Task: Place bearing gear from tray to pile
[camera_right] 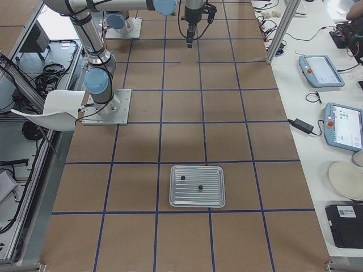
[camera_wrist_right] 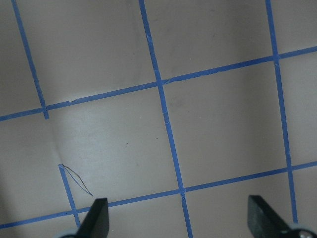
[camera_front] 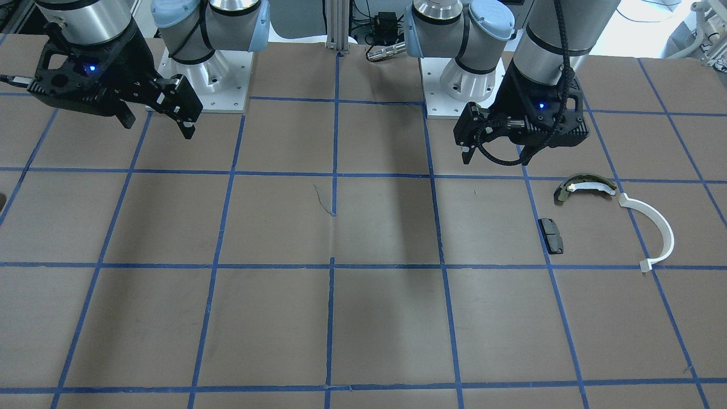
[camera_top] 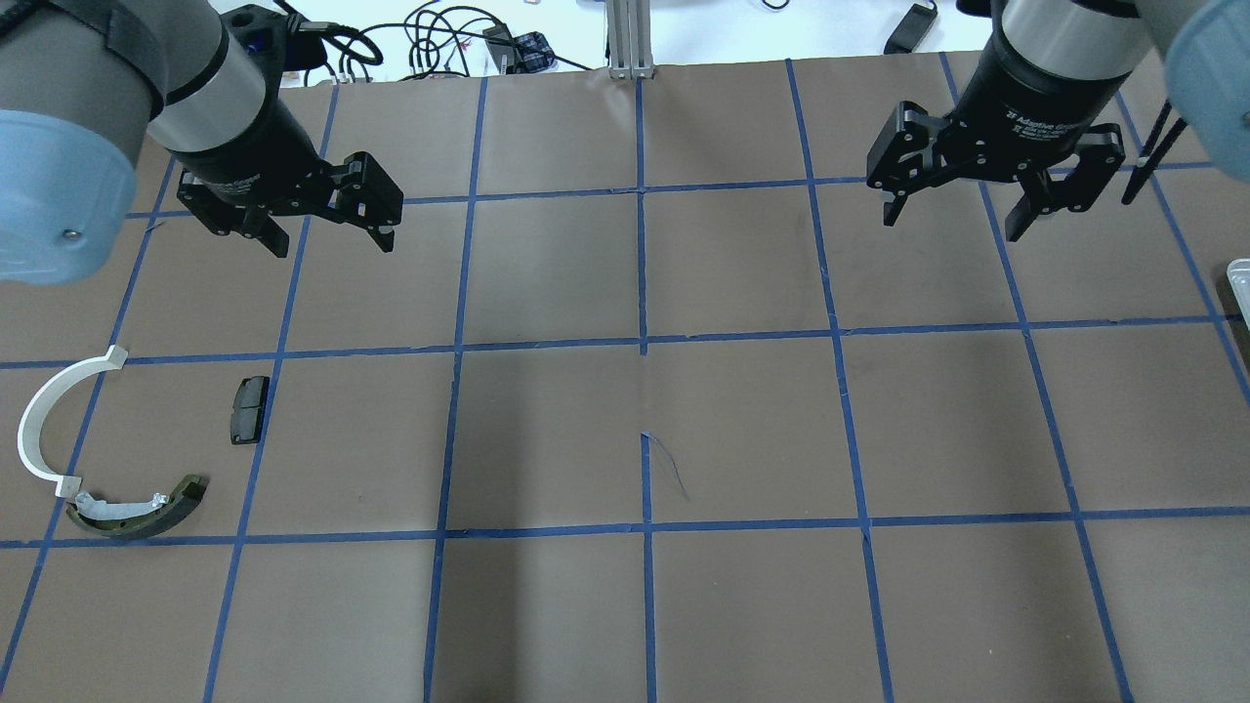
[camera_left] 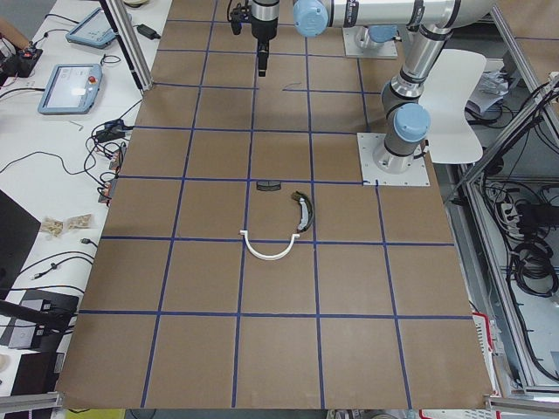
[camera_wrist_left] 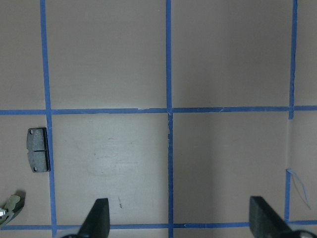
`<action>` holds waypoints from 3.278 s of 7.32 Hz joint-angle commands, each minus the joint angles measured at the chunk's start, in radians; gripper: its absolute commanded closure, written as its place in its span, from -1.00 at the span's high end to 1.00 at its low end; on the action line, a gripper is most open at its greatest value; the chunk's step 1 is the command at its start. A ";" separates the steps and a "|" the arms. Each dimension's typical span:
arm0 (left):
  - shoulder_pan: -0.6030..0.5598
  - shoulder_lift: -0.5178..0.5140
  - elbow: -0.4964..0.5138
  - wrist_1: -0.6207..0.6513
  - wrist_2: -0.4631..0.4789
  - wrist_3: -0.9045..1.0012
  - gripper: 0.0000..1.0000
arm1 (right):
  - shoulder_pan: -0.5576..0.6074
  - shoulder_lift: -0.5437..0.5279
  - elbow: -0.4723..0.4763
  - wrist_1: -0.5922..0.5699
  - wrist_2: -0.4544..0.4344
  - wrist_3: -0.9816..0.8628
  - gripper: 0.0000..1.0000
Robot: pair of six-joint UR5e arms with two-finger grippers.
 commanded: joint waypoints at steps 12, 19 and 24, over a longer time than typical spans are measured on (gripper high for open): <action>0.000 -0.002 0.002 0.000 0.000 0.001 1.00 | -0.001 -0.001 0.006 -0.005 -0.003 0.008 1.00; 0.000 -0.003 -0.001 0.014 -0.002 0.001 1.00 | -0.443 0.069 0.006 -0.015 -0.011 -0.324 1.00; 0.000 -0.002 0.004 0.014 0.000 0.003 1.00 | -0.778 0.301 -0.014 -0.231 -0.053 -0.679 1.00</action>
